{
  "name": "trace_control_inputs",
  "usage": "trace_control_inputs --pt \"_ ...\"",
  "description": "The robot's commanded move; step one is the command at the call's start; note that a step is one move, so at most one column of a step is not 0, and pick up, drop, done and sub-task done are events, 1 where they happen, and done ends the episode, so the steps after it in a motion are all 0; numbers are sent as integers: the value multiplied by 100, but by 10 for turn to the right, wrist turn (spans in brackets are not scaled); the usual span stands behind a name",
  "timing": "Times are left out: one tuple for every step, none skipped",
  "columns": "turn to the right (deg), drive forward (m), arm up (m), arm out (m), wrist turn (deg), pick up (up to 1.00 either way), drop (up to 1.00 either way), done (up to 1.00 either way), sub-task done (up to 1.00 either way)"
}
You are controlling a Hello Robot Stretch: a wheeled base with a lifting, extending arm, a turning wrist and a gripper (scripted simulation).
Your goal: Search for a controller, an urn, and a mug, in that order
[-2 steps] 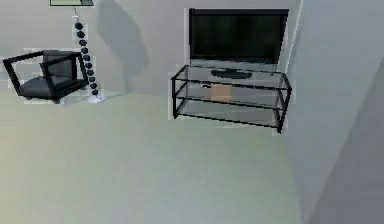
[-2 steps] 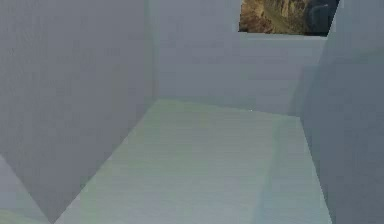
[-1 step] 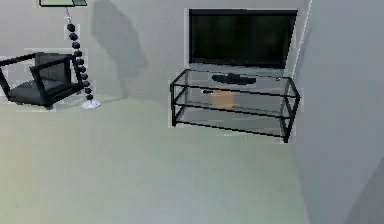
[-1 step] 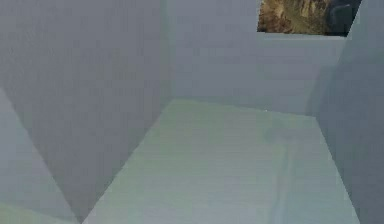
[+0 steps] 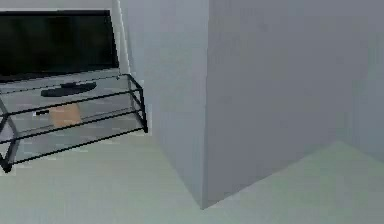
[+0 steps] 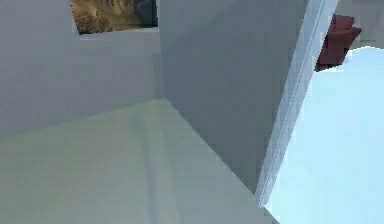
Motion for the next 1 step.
trace_control_inputs --pt "390 0 0 0 0 0 0 0 0"
